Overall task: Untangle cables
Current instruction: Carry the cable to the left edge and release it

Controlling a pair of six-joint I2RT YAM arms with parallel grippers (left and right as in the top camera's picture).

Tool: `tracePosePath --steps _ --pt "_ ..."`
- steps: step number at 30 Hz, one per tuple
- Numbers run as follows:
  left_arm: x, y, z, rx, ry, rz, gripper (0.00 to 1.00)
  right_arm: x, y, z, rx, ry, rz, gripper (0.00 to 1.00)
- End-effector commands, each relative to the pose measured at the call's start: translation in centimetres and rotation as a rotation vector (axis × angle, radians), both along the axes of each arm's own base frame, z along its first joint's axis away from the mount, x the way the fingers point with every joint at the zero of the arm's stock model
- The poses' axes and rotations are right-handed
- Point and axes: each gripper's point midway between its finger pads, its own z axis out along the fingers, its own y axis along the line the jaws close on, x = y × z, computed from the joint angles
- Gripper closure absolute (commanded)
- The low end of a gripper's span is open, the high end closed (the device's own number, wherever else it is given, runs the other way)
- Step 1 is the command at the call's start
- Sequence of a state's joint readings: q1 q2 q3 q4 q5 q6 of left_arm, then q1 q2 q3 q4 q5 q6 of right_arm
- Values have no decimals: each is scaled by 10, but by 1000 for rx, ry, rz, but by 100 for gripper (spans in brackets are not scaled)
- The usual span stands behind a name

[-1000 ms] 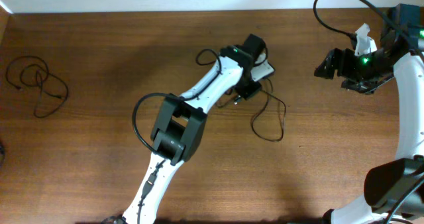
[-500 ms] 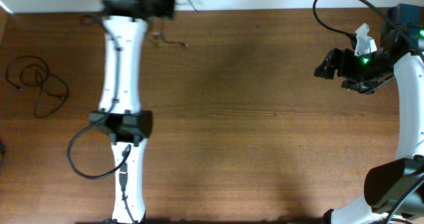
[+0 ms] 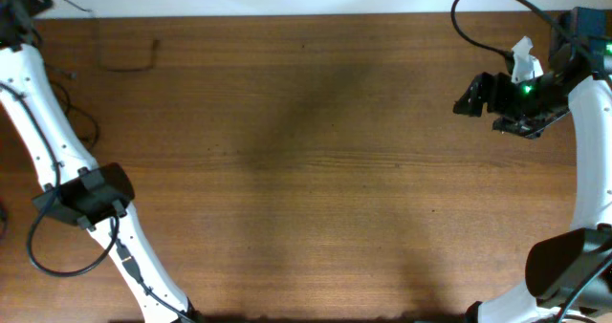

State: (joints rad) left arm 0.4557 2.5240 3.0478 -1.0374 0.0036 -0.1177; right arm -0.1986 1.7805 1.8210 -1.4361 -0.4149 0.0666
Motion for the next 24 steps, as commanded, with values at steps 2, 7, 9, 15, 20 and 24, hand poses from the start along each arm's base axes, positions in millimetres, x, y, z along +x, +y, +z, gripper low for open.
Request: tracePosePath --steps 2,7,9,15,20,24 --pt "-26 -19 123 140 -247 -40 100 -1 0 -2 -9 5 8 12" --pt "-10 -45 107 183 -178 -122 100 -2 0 -3 -8 9 8 12" --pt "2 -48 79 167 -115 -143 100 -2 0 -3 -8 10 8 12" --pt "31 -57 -12 132 53 -207 100 -2 0 -3 -8 12 8 12" --pt "25 -43 -87 96 214 -155 72 -2 0 -3 -8 12 8 12" --pt "11 -40 -136 58 335 -136 1 -3 0 -3 -7 12 8 12"
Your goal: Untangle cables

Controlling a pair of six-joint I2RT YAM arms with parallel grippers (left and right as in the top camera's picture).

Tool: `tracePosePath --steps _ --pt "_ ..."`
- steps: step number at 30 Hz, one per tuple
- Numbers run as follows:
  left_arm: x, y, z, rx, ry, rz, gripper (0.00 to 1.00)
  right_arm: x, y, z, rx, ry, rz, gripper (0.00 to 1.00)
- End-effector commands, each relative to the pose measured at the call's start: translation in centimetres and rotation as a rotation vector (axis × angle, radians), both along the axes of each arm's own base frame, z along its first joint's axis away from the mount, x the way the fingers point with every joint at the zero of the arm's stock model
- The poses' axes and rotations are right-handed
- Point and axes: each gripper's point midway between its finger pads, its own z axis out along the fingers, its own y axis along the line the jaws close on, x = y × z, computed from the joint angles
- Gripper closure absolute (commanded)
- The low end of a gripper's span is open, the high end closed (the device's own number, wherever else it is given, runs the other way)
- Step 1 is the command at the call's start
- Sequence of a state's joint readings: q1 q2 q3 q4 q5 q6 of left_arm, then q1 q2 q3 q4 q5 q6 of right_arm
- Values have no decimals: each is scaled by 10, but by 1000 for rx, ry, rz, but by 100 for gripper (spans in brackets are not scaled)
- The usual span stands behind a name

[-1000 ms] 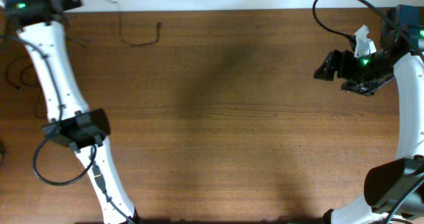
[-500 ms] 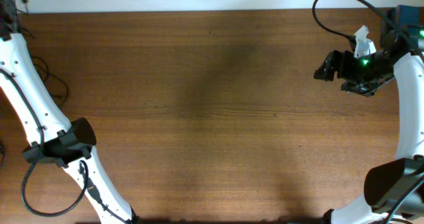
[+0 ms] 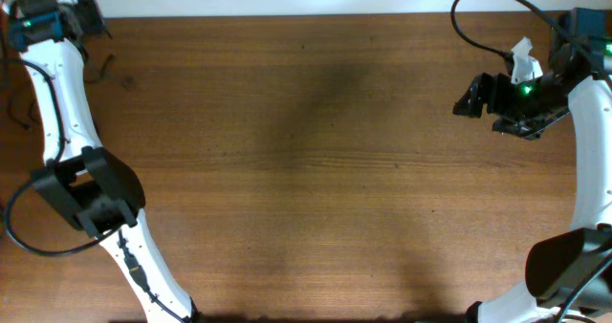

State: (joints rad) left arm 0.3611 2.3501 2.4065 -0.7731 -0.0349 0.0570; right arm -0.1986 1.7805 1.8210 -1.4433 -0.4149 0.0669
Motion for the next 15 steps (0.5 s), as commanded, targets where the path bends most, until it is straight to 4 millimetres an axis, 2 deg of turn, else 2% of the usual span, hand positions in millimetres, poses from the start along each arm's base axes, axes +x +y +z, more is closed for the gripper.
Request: tracePosePath --steps 1,5,7,9,11,14,15 --pt "-17 6 -37 -14 113 31 1 -1 0 -2 -9 5 8 12" --pt "-37 -2 -43 -70 188 57 1 -1 0 -2 -9 5 8 12" --pt "-48 -6 -41 -110 211 89 1 -1 0 -2 -9 5 8 12" --pt "-60 -9 -21 -123 202 108 1 -1 0 -2 -9 5 9 12" --pt "-69 -12 5 -112 172 108 1 -1 0 -2 -9 5 9 12" --pt "-104 -26 82 -85 80 103 0 -1 1 -1 -2 2 10 16" --pt "-121 -37 111 -87 41 87 1 -2 1 1 -3 -3 10 16"
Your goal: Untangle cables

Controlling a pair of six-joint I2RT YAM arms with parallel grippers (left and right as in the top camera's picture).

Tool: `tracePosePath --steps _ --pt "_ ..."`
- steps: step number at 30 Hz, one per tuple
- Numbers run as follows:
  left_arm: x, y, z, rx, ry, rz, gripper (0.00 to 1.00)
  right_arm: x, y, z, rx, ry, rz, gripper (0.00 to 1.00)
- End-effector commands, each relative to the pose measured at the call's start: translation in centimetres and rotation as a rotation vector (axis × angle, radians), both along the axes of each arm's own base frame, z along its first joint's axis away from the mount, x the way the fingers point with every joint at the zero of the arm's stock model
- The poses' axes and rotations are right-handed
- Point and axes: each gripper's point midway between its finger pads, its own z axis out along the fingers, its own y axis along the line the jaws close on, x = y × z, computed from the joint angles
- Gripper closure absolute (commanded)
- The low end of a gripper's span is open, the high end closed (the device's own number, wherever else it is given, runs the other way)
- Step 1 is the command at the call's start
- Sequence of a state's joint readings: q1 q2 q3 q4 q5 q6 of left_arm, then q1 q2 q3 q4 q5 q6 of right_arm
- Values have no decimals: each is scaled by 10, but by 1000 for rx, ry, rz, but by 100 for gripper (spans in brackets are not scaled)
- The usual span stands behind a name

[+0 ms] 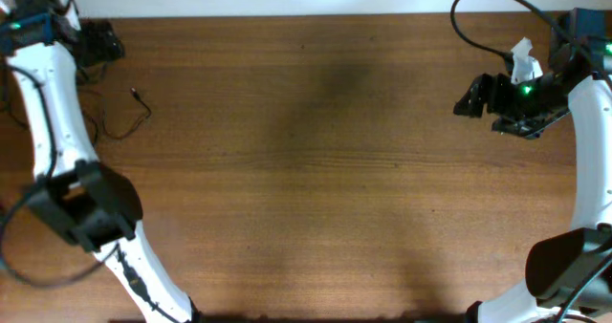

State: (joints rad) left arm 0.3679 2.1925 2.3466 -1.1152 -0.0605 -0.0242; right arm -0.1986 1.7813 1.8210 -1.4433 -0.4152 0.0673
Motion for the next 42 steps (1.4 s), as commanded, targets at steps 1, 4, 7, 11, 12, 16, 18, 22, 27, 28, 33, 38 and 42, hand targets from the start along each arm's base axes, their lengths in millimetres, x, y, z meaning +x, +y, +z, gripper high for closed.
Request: tracePosePath --steps 1,4,7,11,12,16,18,22,27,28,33,38,42 --pt "-50 -24 119 28 -197 -10 1 -3 1 4 -4 -7 10 16" --pt "-93 -56 159 -19 -242 -65 1 -14 3 32 -17 -66 13 16" --pt "-124 -69 172 -26 -225 -64 0 -37 7 78 -49 -184 11 15" --pt "-133 -72 170 -35 -203 -63 0 -79 15 132 -85 -364 10 9" --pt "-133 -72 170 -35 -203 -63 1 -91 18 142 -92 -396 9 4" --pt "-134 -72 170 -35 -203 -61 1 -141 26 159 -108 -440 6 1" --pt "-133 -72 170 -35 -203 -61 1 -146 27 163 -112 -460 5 1" --pt "-134 -72 170 -35 -203 -61 1 -159 23 155 -156 -418 24 1" --pt "-133 -72 170 -35 -203 -62 0 -150 23 167 -210 -533 106 1" --pt "-133 -72 170 -35 -203 -62 1 -146 23 173 -223 -584 111 1" --pt "-134 -72 170 -35 -203 -61 1 -129 28 178 -316 -924 129 1" --pt "-134 -72 170 -35 -203 -61 1 -114 34 141 -359 -1240 116 1" --pt "-134 -72 170 -35 -203 -62 1 -117 43 84 -382 -1411 101 1"
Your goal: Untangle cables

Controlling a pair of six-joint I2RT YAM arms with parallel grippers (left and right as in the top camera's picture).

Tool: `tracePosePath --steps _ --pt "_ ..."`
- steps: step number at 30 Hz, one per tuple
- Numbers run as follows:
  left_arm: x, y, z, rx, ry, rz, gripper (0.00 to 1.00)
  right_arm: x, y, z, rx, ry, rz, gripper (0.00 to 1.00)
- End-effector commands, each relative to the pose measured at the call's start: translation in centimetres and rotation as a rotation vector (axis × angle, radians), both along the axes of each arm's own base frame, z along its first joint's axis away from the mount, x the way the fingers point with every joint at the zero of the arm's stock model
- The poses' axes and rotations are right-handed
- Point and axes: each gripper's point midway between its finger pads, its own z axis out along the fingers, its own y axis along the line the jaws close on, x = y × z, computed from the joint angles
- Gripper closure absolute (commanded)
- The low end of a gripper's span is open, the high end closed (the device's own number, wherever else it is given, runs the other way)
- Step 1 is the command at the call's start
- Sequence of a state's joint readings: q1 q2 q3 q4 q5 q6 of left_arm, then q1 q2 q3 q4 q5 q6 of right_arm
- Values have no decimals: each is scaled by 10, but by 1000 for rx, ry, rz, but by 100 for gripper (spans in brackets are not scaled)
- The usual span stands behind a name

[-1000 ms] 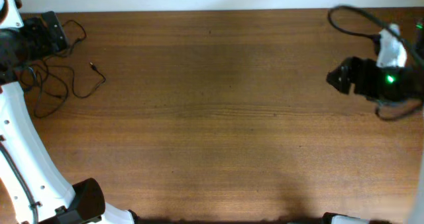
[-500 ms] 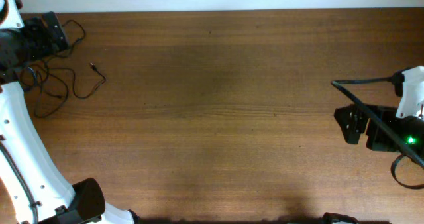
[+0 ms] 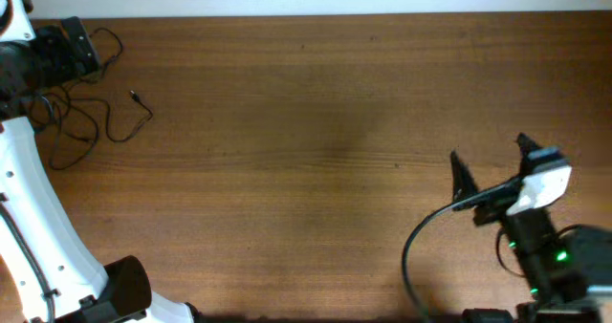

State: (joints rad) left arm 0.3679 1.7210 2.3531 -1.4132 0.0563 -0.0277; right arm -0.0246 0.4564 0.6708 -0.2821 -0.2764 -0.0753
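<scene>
A thin black cable (image 3: 103, 132) lies in loose loops at the table's back left corner, its small plug end (image 3: 137, 97) pointing toward the middle. My left gripper (image 3: 78, 44) hovers at the far left edge, right by the cable's upper loop; its jaws are too dark to read. At the front right, my right gripper (image 3: 492, 161) stands open over bare wood, nothing between its fingers (image 3: 461, 175).
The brown wooden table (image 3: 306, 170) fills the view, with a white wall strip along its back edge. The left arm's white link (image 3: 33, 227) runs down the left side. The right arm's own black lead (image 3: 416, 256) curls at the front right.
My right arm has gone from the back right to the front right, its gripper open. The left gripper sits slightly further left, and more cable loops now lie on the table beside it.
At first the left gripper was out at the back left corner and only a faint bit of cable showed there. It then came in over the corner. Later the cable's plug end lay on the wood, and now several loops are spread there. The right arm stayed back right until now.
</scene>
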Motion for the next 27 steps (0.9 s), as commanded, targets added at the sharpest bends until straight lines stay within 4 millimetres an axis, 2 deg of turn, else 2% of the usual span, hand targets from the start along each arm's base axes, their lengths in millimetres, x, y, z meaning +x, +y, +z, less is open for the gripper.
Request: tracePosePath --steps 1,6,11,13,17,18,21,27 --pt "0 1 -1 -15 -1 9 1 -4 0 -38 2 -98 -26 1" --pt "0 1 -1 -15 -2 9 1 -7 0 -95 6 -164 -26 1" --pt "0 1 -1 -15 -1 9 1 -6 0 -126 4 -140 -26 1" --pt "0 1 -1 -15 -1 10 1 -5 -2 -134 4 -127 -39 1" --pt "0 1 -1 -15 -1 10 1 -4 -19 -151 -3 -60 -136 1" --pt "0 1 -1 -15 -1 9 0 -4 -19 -151 -3 -61 -136 1" --pt "0 1 -1 -15 -1 9 1 -5 -19 -167 -9 6 -136 1" --pt "0 1 -1 -15 -1 9 1 -4 -19 -167 -9 6 -136 1"
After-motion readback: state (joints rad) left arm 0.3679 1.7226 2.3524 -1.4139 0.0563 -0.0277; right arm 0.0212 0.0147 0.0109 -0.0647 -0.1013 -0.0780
